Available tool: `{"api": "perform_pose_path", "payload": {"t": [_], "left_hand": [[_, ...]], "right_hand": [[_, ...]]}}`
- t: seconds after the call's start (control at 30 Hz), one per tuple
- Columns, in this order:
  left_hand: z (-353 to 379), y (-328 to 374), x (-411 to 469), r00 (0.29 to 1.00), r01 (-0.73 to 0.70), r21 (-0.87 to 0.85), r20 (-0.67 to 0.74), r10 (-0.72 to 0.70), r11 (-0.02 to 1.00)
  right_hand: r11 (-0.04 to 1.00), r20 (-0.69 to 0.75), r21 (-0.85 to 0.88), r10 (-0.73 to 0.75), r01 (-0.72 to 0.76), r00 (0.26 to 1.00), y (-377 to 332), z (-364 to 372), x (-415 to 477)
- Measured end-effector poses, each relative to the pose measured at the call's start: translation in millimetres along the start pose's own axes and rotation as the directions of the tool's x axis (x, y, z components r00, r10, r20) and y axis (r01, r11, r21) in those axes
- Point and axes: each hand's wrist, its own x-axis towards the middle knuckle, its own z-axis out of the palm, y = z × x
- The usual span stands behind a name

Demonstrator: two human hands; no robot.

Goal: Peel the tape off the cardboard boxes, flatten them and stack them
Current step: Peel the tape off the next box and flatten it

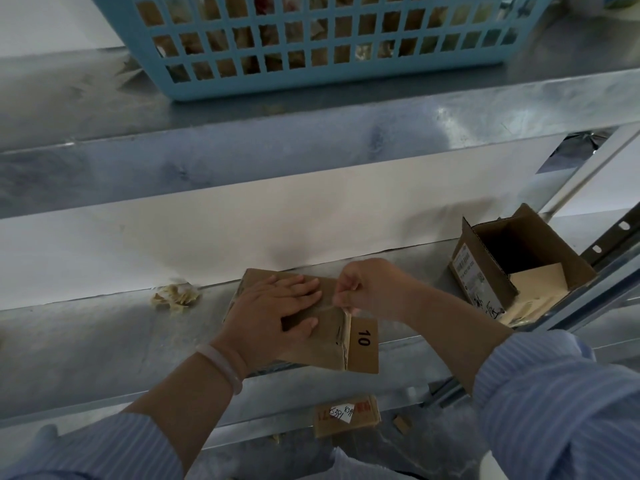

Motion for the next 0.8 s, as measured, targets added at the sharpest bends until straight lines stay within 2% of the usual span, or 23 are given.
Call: {"api": "perform_pose_path", "payload": {"t": [0.03, 0.07, 0.1, 0.13, 0.33, 0.4, 0.47, 0.57, 0.6, 0.7, 0.8], "left_hand": [[-0.7, 0.5, -0.5, 1.0, -0.001, -0.002, 0.0, 0.001, 1.0], [-0.4, 0.8, -1.3, 1.0, -0.004, -0.001, 0.003, 0.004, 1.0], [-0.1, 1.1, -2.1, 1.0, -0.009, -0.002, 0.007, 0.009, 1.0], [0.2, 1.0, -2.4, 1.0, -0.009, -0.01, 0.011, 0.009, 1.0], [-1.9, 1.5, 0.9, 0.999, 0.024, -0.054, 0.025, -0.023, 0.998], [-2.9, 2.9, 0.6, 1.0, 0.02, -0.047, 0.02, -0.019, 0.999], [-3.1, 3.0, 0.1, 1.0, 0.02, -0.047, 0.02, -0.02, 0.999], [-2.1, 1.0, -0.4, 1.0, 0.015, -0.058, 0.025, -0.013, 0.998], [-1.8, 0.4, -0.6, 1.0, 0.012, -0.055, 0.026, -0.01, 0.998], [-2.4, 0.7, -0.1, 1.0, -0.001, -0.037, 0.027, 0.002, 0.999], [-2.6, 1.2, 0.1, 1.0, -0.008, -0.033, 0.015, 0.008, 0.999]], "right_hand": [[0.977, -0.039, 0.204, 0.077, -0.067, 0.996, 2.8, -1.2, 0.2], [0.904, -0.085, 0.412, 0.16, -0.112, 0.983, 7.1, -4.0, -0.5], [0.821, -0.135, 0.56, 0.225, -0.113, 0.965, 13.3, -8.4, -1.7], [0.784, -0.176, 0.614, 0.252, -0.094, 0.952, 19.1, -13.8, -2.5], [0.825, -0.159, 0.564, 0.153, -0.037, 0.975, 12.9, -16.2, -2.5], [0.795, -0.197, 0.607, 0.166, -0.013, 0.966, 14.0, -9.8, -1.6], [0.713, -0.193, 0.701, 0.224, -0.025, 0.955, 19.8, -4.5, -3.1], [0.462, -0.089, 0.885, 0.3, -0.063, 0.95, 27.2, 3.4, -6.4], [0.446, -0.089, 0.893, 0.308, -0.061, 0.947, 28.8, 5.4, -7.5], [0.623, -0.168, 0.781, 0.277, -0.043, 0.946, 31.0, 8.3, -9.9], [0.747, -0.158, 0.66, 0.243, -0.08, 0.957, 31.1, 8.9, -10.8]]}}
